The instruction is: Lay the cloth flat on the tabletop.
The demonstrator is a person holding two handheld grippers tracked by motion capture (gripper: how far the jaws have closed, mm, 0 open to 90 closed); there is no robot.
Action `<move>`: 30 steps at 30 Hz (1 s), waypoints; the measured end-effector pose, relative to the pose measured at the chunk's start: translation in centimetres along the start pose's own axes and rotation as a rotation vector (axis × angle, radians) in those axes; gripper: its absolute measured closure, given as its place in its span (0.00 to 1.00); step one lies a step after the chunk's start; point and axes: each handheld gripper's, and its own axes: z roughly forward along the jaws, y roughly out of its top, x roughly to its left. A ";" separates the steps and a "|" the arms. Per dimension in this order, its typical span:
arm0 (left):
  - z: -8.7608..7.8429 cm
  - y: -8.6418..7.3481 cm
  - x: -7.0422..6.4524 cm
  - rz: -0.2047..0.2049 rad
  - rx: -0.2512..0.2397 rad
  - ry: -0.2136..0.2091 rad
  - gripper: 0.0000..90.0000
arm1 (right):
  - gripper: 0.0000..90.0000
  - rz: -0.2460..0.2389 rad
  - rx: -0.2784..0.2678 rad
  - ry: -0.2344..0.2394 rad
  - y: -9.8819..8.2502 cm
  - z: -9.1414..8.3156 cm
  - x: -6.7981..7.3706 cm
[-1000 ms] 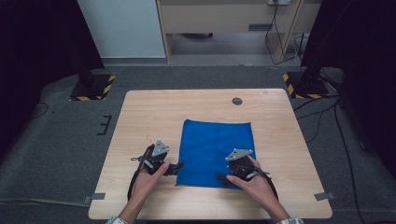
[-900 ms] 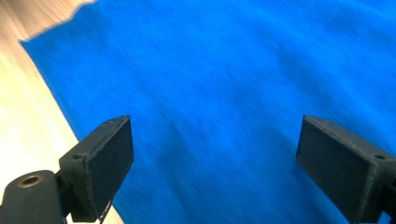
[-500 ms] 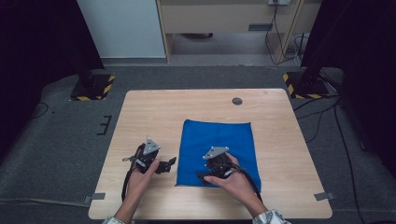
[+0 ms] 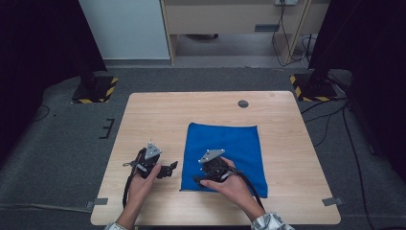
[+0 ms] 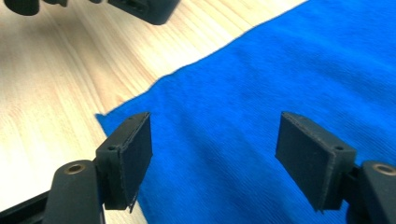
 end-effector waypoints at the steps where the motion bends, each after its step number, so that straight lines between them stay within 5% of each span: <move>1: -0.1 0.0 0.0 0.002 0.000 0.000 0.11 | 0.31 -0.002 -0.001 0.008 0.2 0.1 0.2; 8: -0.4 -0.4 0.8 -0.024 0.001 0.032 0.11 | 0.39 -0.021 -0.011 0.032 0.9 0.8 1.2; 22: -0.7 -0.6 1.4 -0.050 0.001 0.049 0.11 | 0.70 -0.110 -0.016 0.099 1.5 2.2 4.2; 30: -0.7 -0.6 1.5 -0.056 -0.001 0.047 0.11 | 0.56 -0.143 0.025 0.076 1.3 3.2 5.2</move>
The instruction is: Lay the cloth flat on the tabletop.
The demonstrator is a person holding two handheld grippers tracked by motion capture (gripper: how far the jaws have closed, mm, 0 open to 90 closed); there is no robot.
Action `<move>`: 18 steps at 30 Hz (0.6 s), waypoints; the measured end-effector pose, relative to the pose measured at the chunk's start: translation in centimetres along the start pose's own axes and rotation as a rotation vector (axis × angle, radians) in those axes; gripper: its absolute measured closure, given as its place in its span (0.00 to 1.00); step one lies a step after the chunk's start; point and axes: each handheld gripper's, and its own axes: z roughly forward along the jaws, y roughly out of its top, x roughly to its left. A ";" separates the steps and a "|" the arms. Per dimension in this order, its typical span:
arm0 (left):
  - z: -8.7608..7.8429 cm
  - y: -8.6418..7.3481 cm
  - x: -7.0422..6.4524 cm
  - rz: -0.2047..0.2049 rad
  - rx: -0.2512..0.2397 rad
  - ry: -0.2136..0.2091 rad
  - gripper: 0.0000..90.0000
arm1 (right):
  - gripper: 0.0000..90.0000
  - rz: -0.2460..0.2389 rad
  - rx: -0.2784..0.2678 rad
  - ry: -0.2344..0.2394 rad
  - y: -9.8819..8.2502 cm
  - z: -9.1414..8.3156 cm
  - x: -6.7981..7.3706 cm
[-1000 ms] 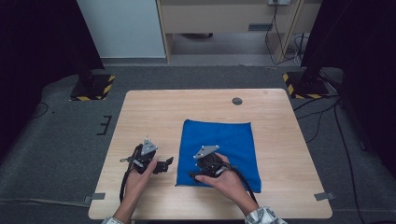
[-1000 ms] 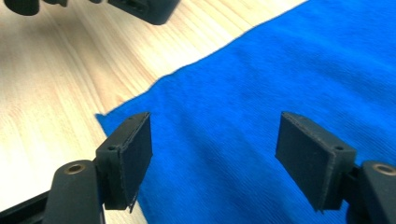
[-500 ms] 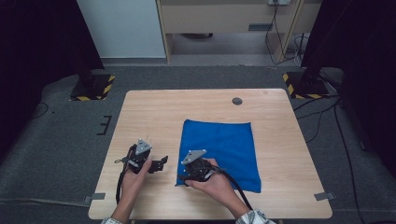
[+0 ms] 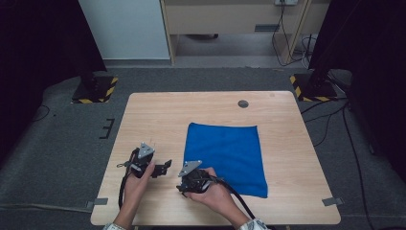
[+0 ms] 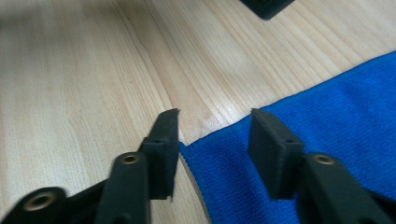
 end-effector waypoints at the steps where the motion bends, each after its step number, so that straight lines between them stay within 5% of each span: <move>1: 0.0 0.0 0.0 -0.001 0.000 0.000 0.11 | 0.54 0.002 0.002 -0.005 -0.1 0.1 0.1; 7: 0.0 0.0 0.0 0.004 0.007 0.000 0.11 | 0.52 -0.001 0.023 -0.015 -0.5 0.6 0.3; 13: 0.0 0.0 0.0 0.006 0.008 0.000 0.11 | 0.61 -0.003 0.026 -0.033 -0.8 0.7 0.2; 18: 0.0 0.0 -0.1 0.005 0.007 -0.003 0.11 | 0.89 -0.006 0.023 -0.056 -0.8 0.6 -0.1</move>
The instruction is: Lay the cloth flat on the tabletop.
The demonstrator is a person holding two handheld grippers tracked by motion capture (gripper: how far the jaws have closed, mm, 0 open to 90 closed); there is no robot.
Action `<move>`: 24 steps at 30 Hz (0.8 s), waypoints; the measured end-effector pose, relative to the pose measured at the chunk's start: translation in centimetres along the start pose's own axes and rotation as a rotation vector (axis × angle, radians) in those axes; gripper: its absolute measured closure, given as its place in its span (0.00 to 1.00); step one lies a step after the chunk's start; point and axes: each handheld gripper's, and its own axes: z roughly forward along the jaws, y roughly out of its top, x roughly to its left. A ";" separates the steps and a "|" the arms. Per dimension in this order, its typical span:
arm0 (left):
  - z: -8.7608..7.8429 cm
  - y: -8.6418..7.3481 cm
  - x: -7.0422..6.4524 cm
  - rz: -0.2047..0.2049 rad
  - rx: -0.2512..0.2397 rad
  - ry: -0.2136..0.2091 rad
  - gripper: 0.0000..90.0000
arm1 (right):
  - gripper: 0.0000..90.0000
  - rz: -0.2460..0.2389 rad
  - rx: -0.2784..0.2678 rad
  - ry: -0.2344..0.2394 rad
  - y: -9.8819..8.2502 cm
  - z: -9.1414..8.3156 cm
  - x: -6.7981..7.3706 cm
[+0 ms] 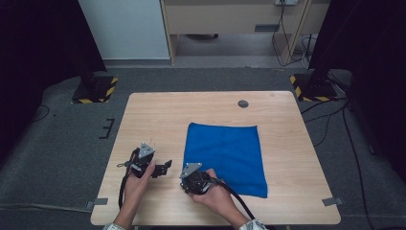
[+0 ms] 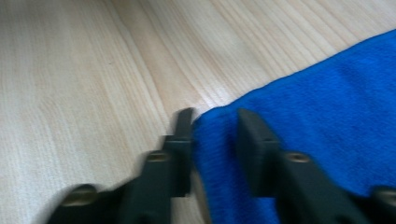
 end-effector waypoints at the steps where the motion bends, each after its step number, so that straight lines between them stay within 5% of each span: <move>1: 0.0 0.0 0.0 0.000 -0.001 -0.001 0.11 | 0.91 0.001 -0.003 -0.006 0.0 0.0 -0.1; 18: -0.1 0.2 -0.6 0.027 0.000 -0.008 0.11 | 0.96 0.034 -0.072 0.069 -1.2 -1.0 1.4; 24: 0.1 1.4 -0.8 0.029 -0.025 -0.054 0.11 | 0.95 0.040 -0.078 0.088 -1.7 -1.2 1.9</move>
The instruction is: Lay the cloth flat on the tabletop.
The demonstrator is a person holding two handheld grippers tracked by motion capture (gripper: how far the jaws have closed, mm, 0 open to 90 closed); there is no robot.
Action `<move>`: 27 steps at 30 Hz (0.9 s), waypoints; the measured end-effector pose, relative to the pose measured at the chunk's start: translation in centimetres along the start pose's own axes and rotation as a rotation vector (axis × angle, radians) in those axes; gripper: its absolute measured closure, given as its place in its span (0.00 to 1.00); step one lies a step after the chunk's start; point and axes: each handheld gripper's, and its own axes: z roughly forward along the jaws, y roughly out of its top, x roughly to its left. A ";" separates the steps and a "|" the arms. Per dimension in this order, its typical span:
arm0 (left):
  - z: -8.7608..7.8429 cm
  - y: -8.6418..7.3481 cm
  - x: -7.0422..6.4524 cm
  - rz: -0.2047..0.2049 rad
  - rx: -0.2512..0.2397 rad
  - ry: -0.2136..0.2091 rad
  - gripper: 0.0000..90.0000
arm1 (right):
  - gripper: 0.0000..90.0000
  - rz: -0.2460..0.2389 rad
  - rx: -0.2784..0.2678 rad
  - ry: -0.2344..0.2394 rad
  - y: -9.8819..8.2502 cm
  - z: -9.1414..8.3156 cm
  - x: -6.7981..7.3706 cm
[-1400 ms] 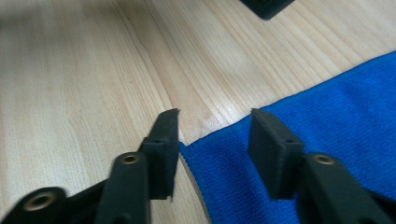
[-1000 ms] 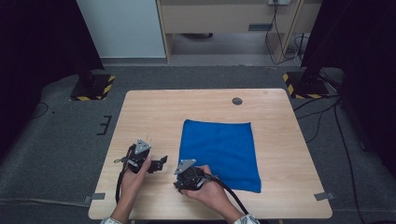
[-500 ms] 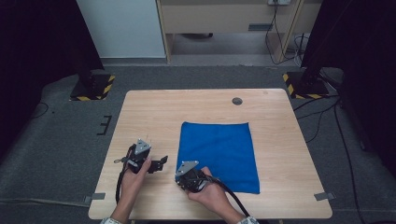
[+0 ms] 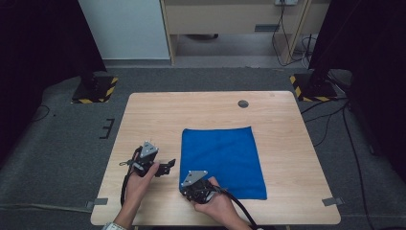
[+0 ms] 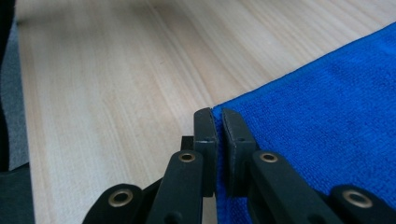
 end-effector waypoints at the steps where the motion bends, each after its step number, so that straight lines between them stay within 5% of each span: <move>1: 0.2 0.5 0.0 -0.007 0.000 -0.006 0.11 | 0.95 0.000 0.000 0.000 0.0 0.0 0.0; 7: 2.9 3.8 1.0 -0.022 0.023 -0.001 0.19 | 0.95 0.029 -0.030 0.013 -0.1 -0.3 -0.6; 12: 6.6 5.9 1.9 0.017 0.100 0.008 0.26 | 0.95 0.051 -0.046 0.021 -0.1 0.1 -0.8; 21: 10.3 7.5 3.0 -0.015 0.130 0.027 0.45 | 0.95 0.035 -0.024 -0.010 -0.1 0.1 -0.8; 24: 11.1 7.8 3.3 -0.056 0.120 0.005 0.49 | 0.95 0.029 -0.020 -0.003 -0.1 0.0 -0.7; 27: 11.7 8.1 3.3 -0.031 0.147 0.004 0.54 | 0.95 0.035 -0.026 -0.002 -0.1 0.0 -0.7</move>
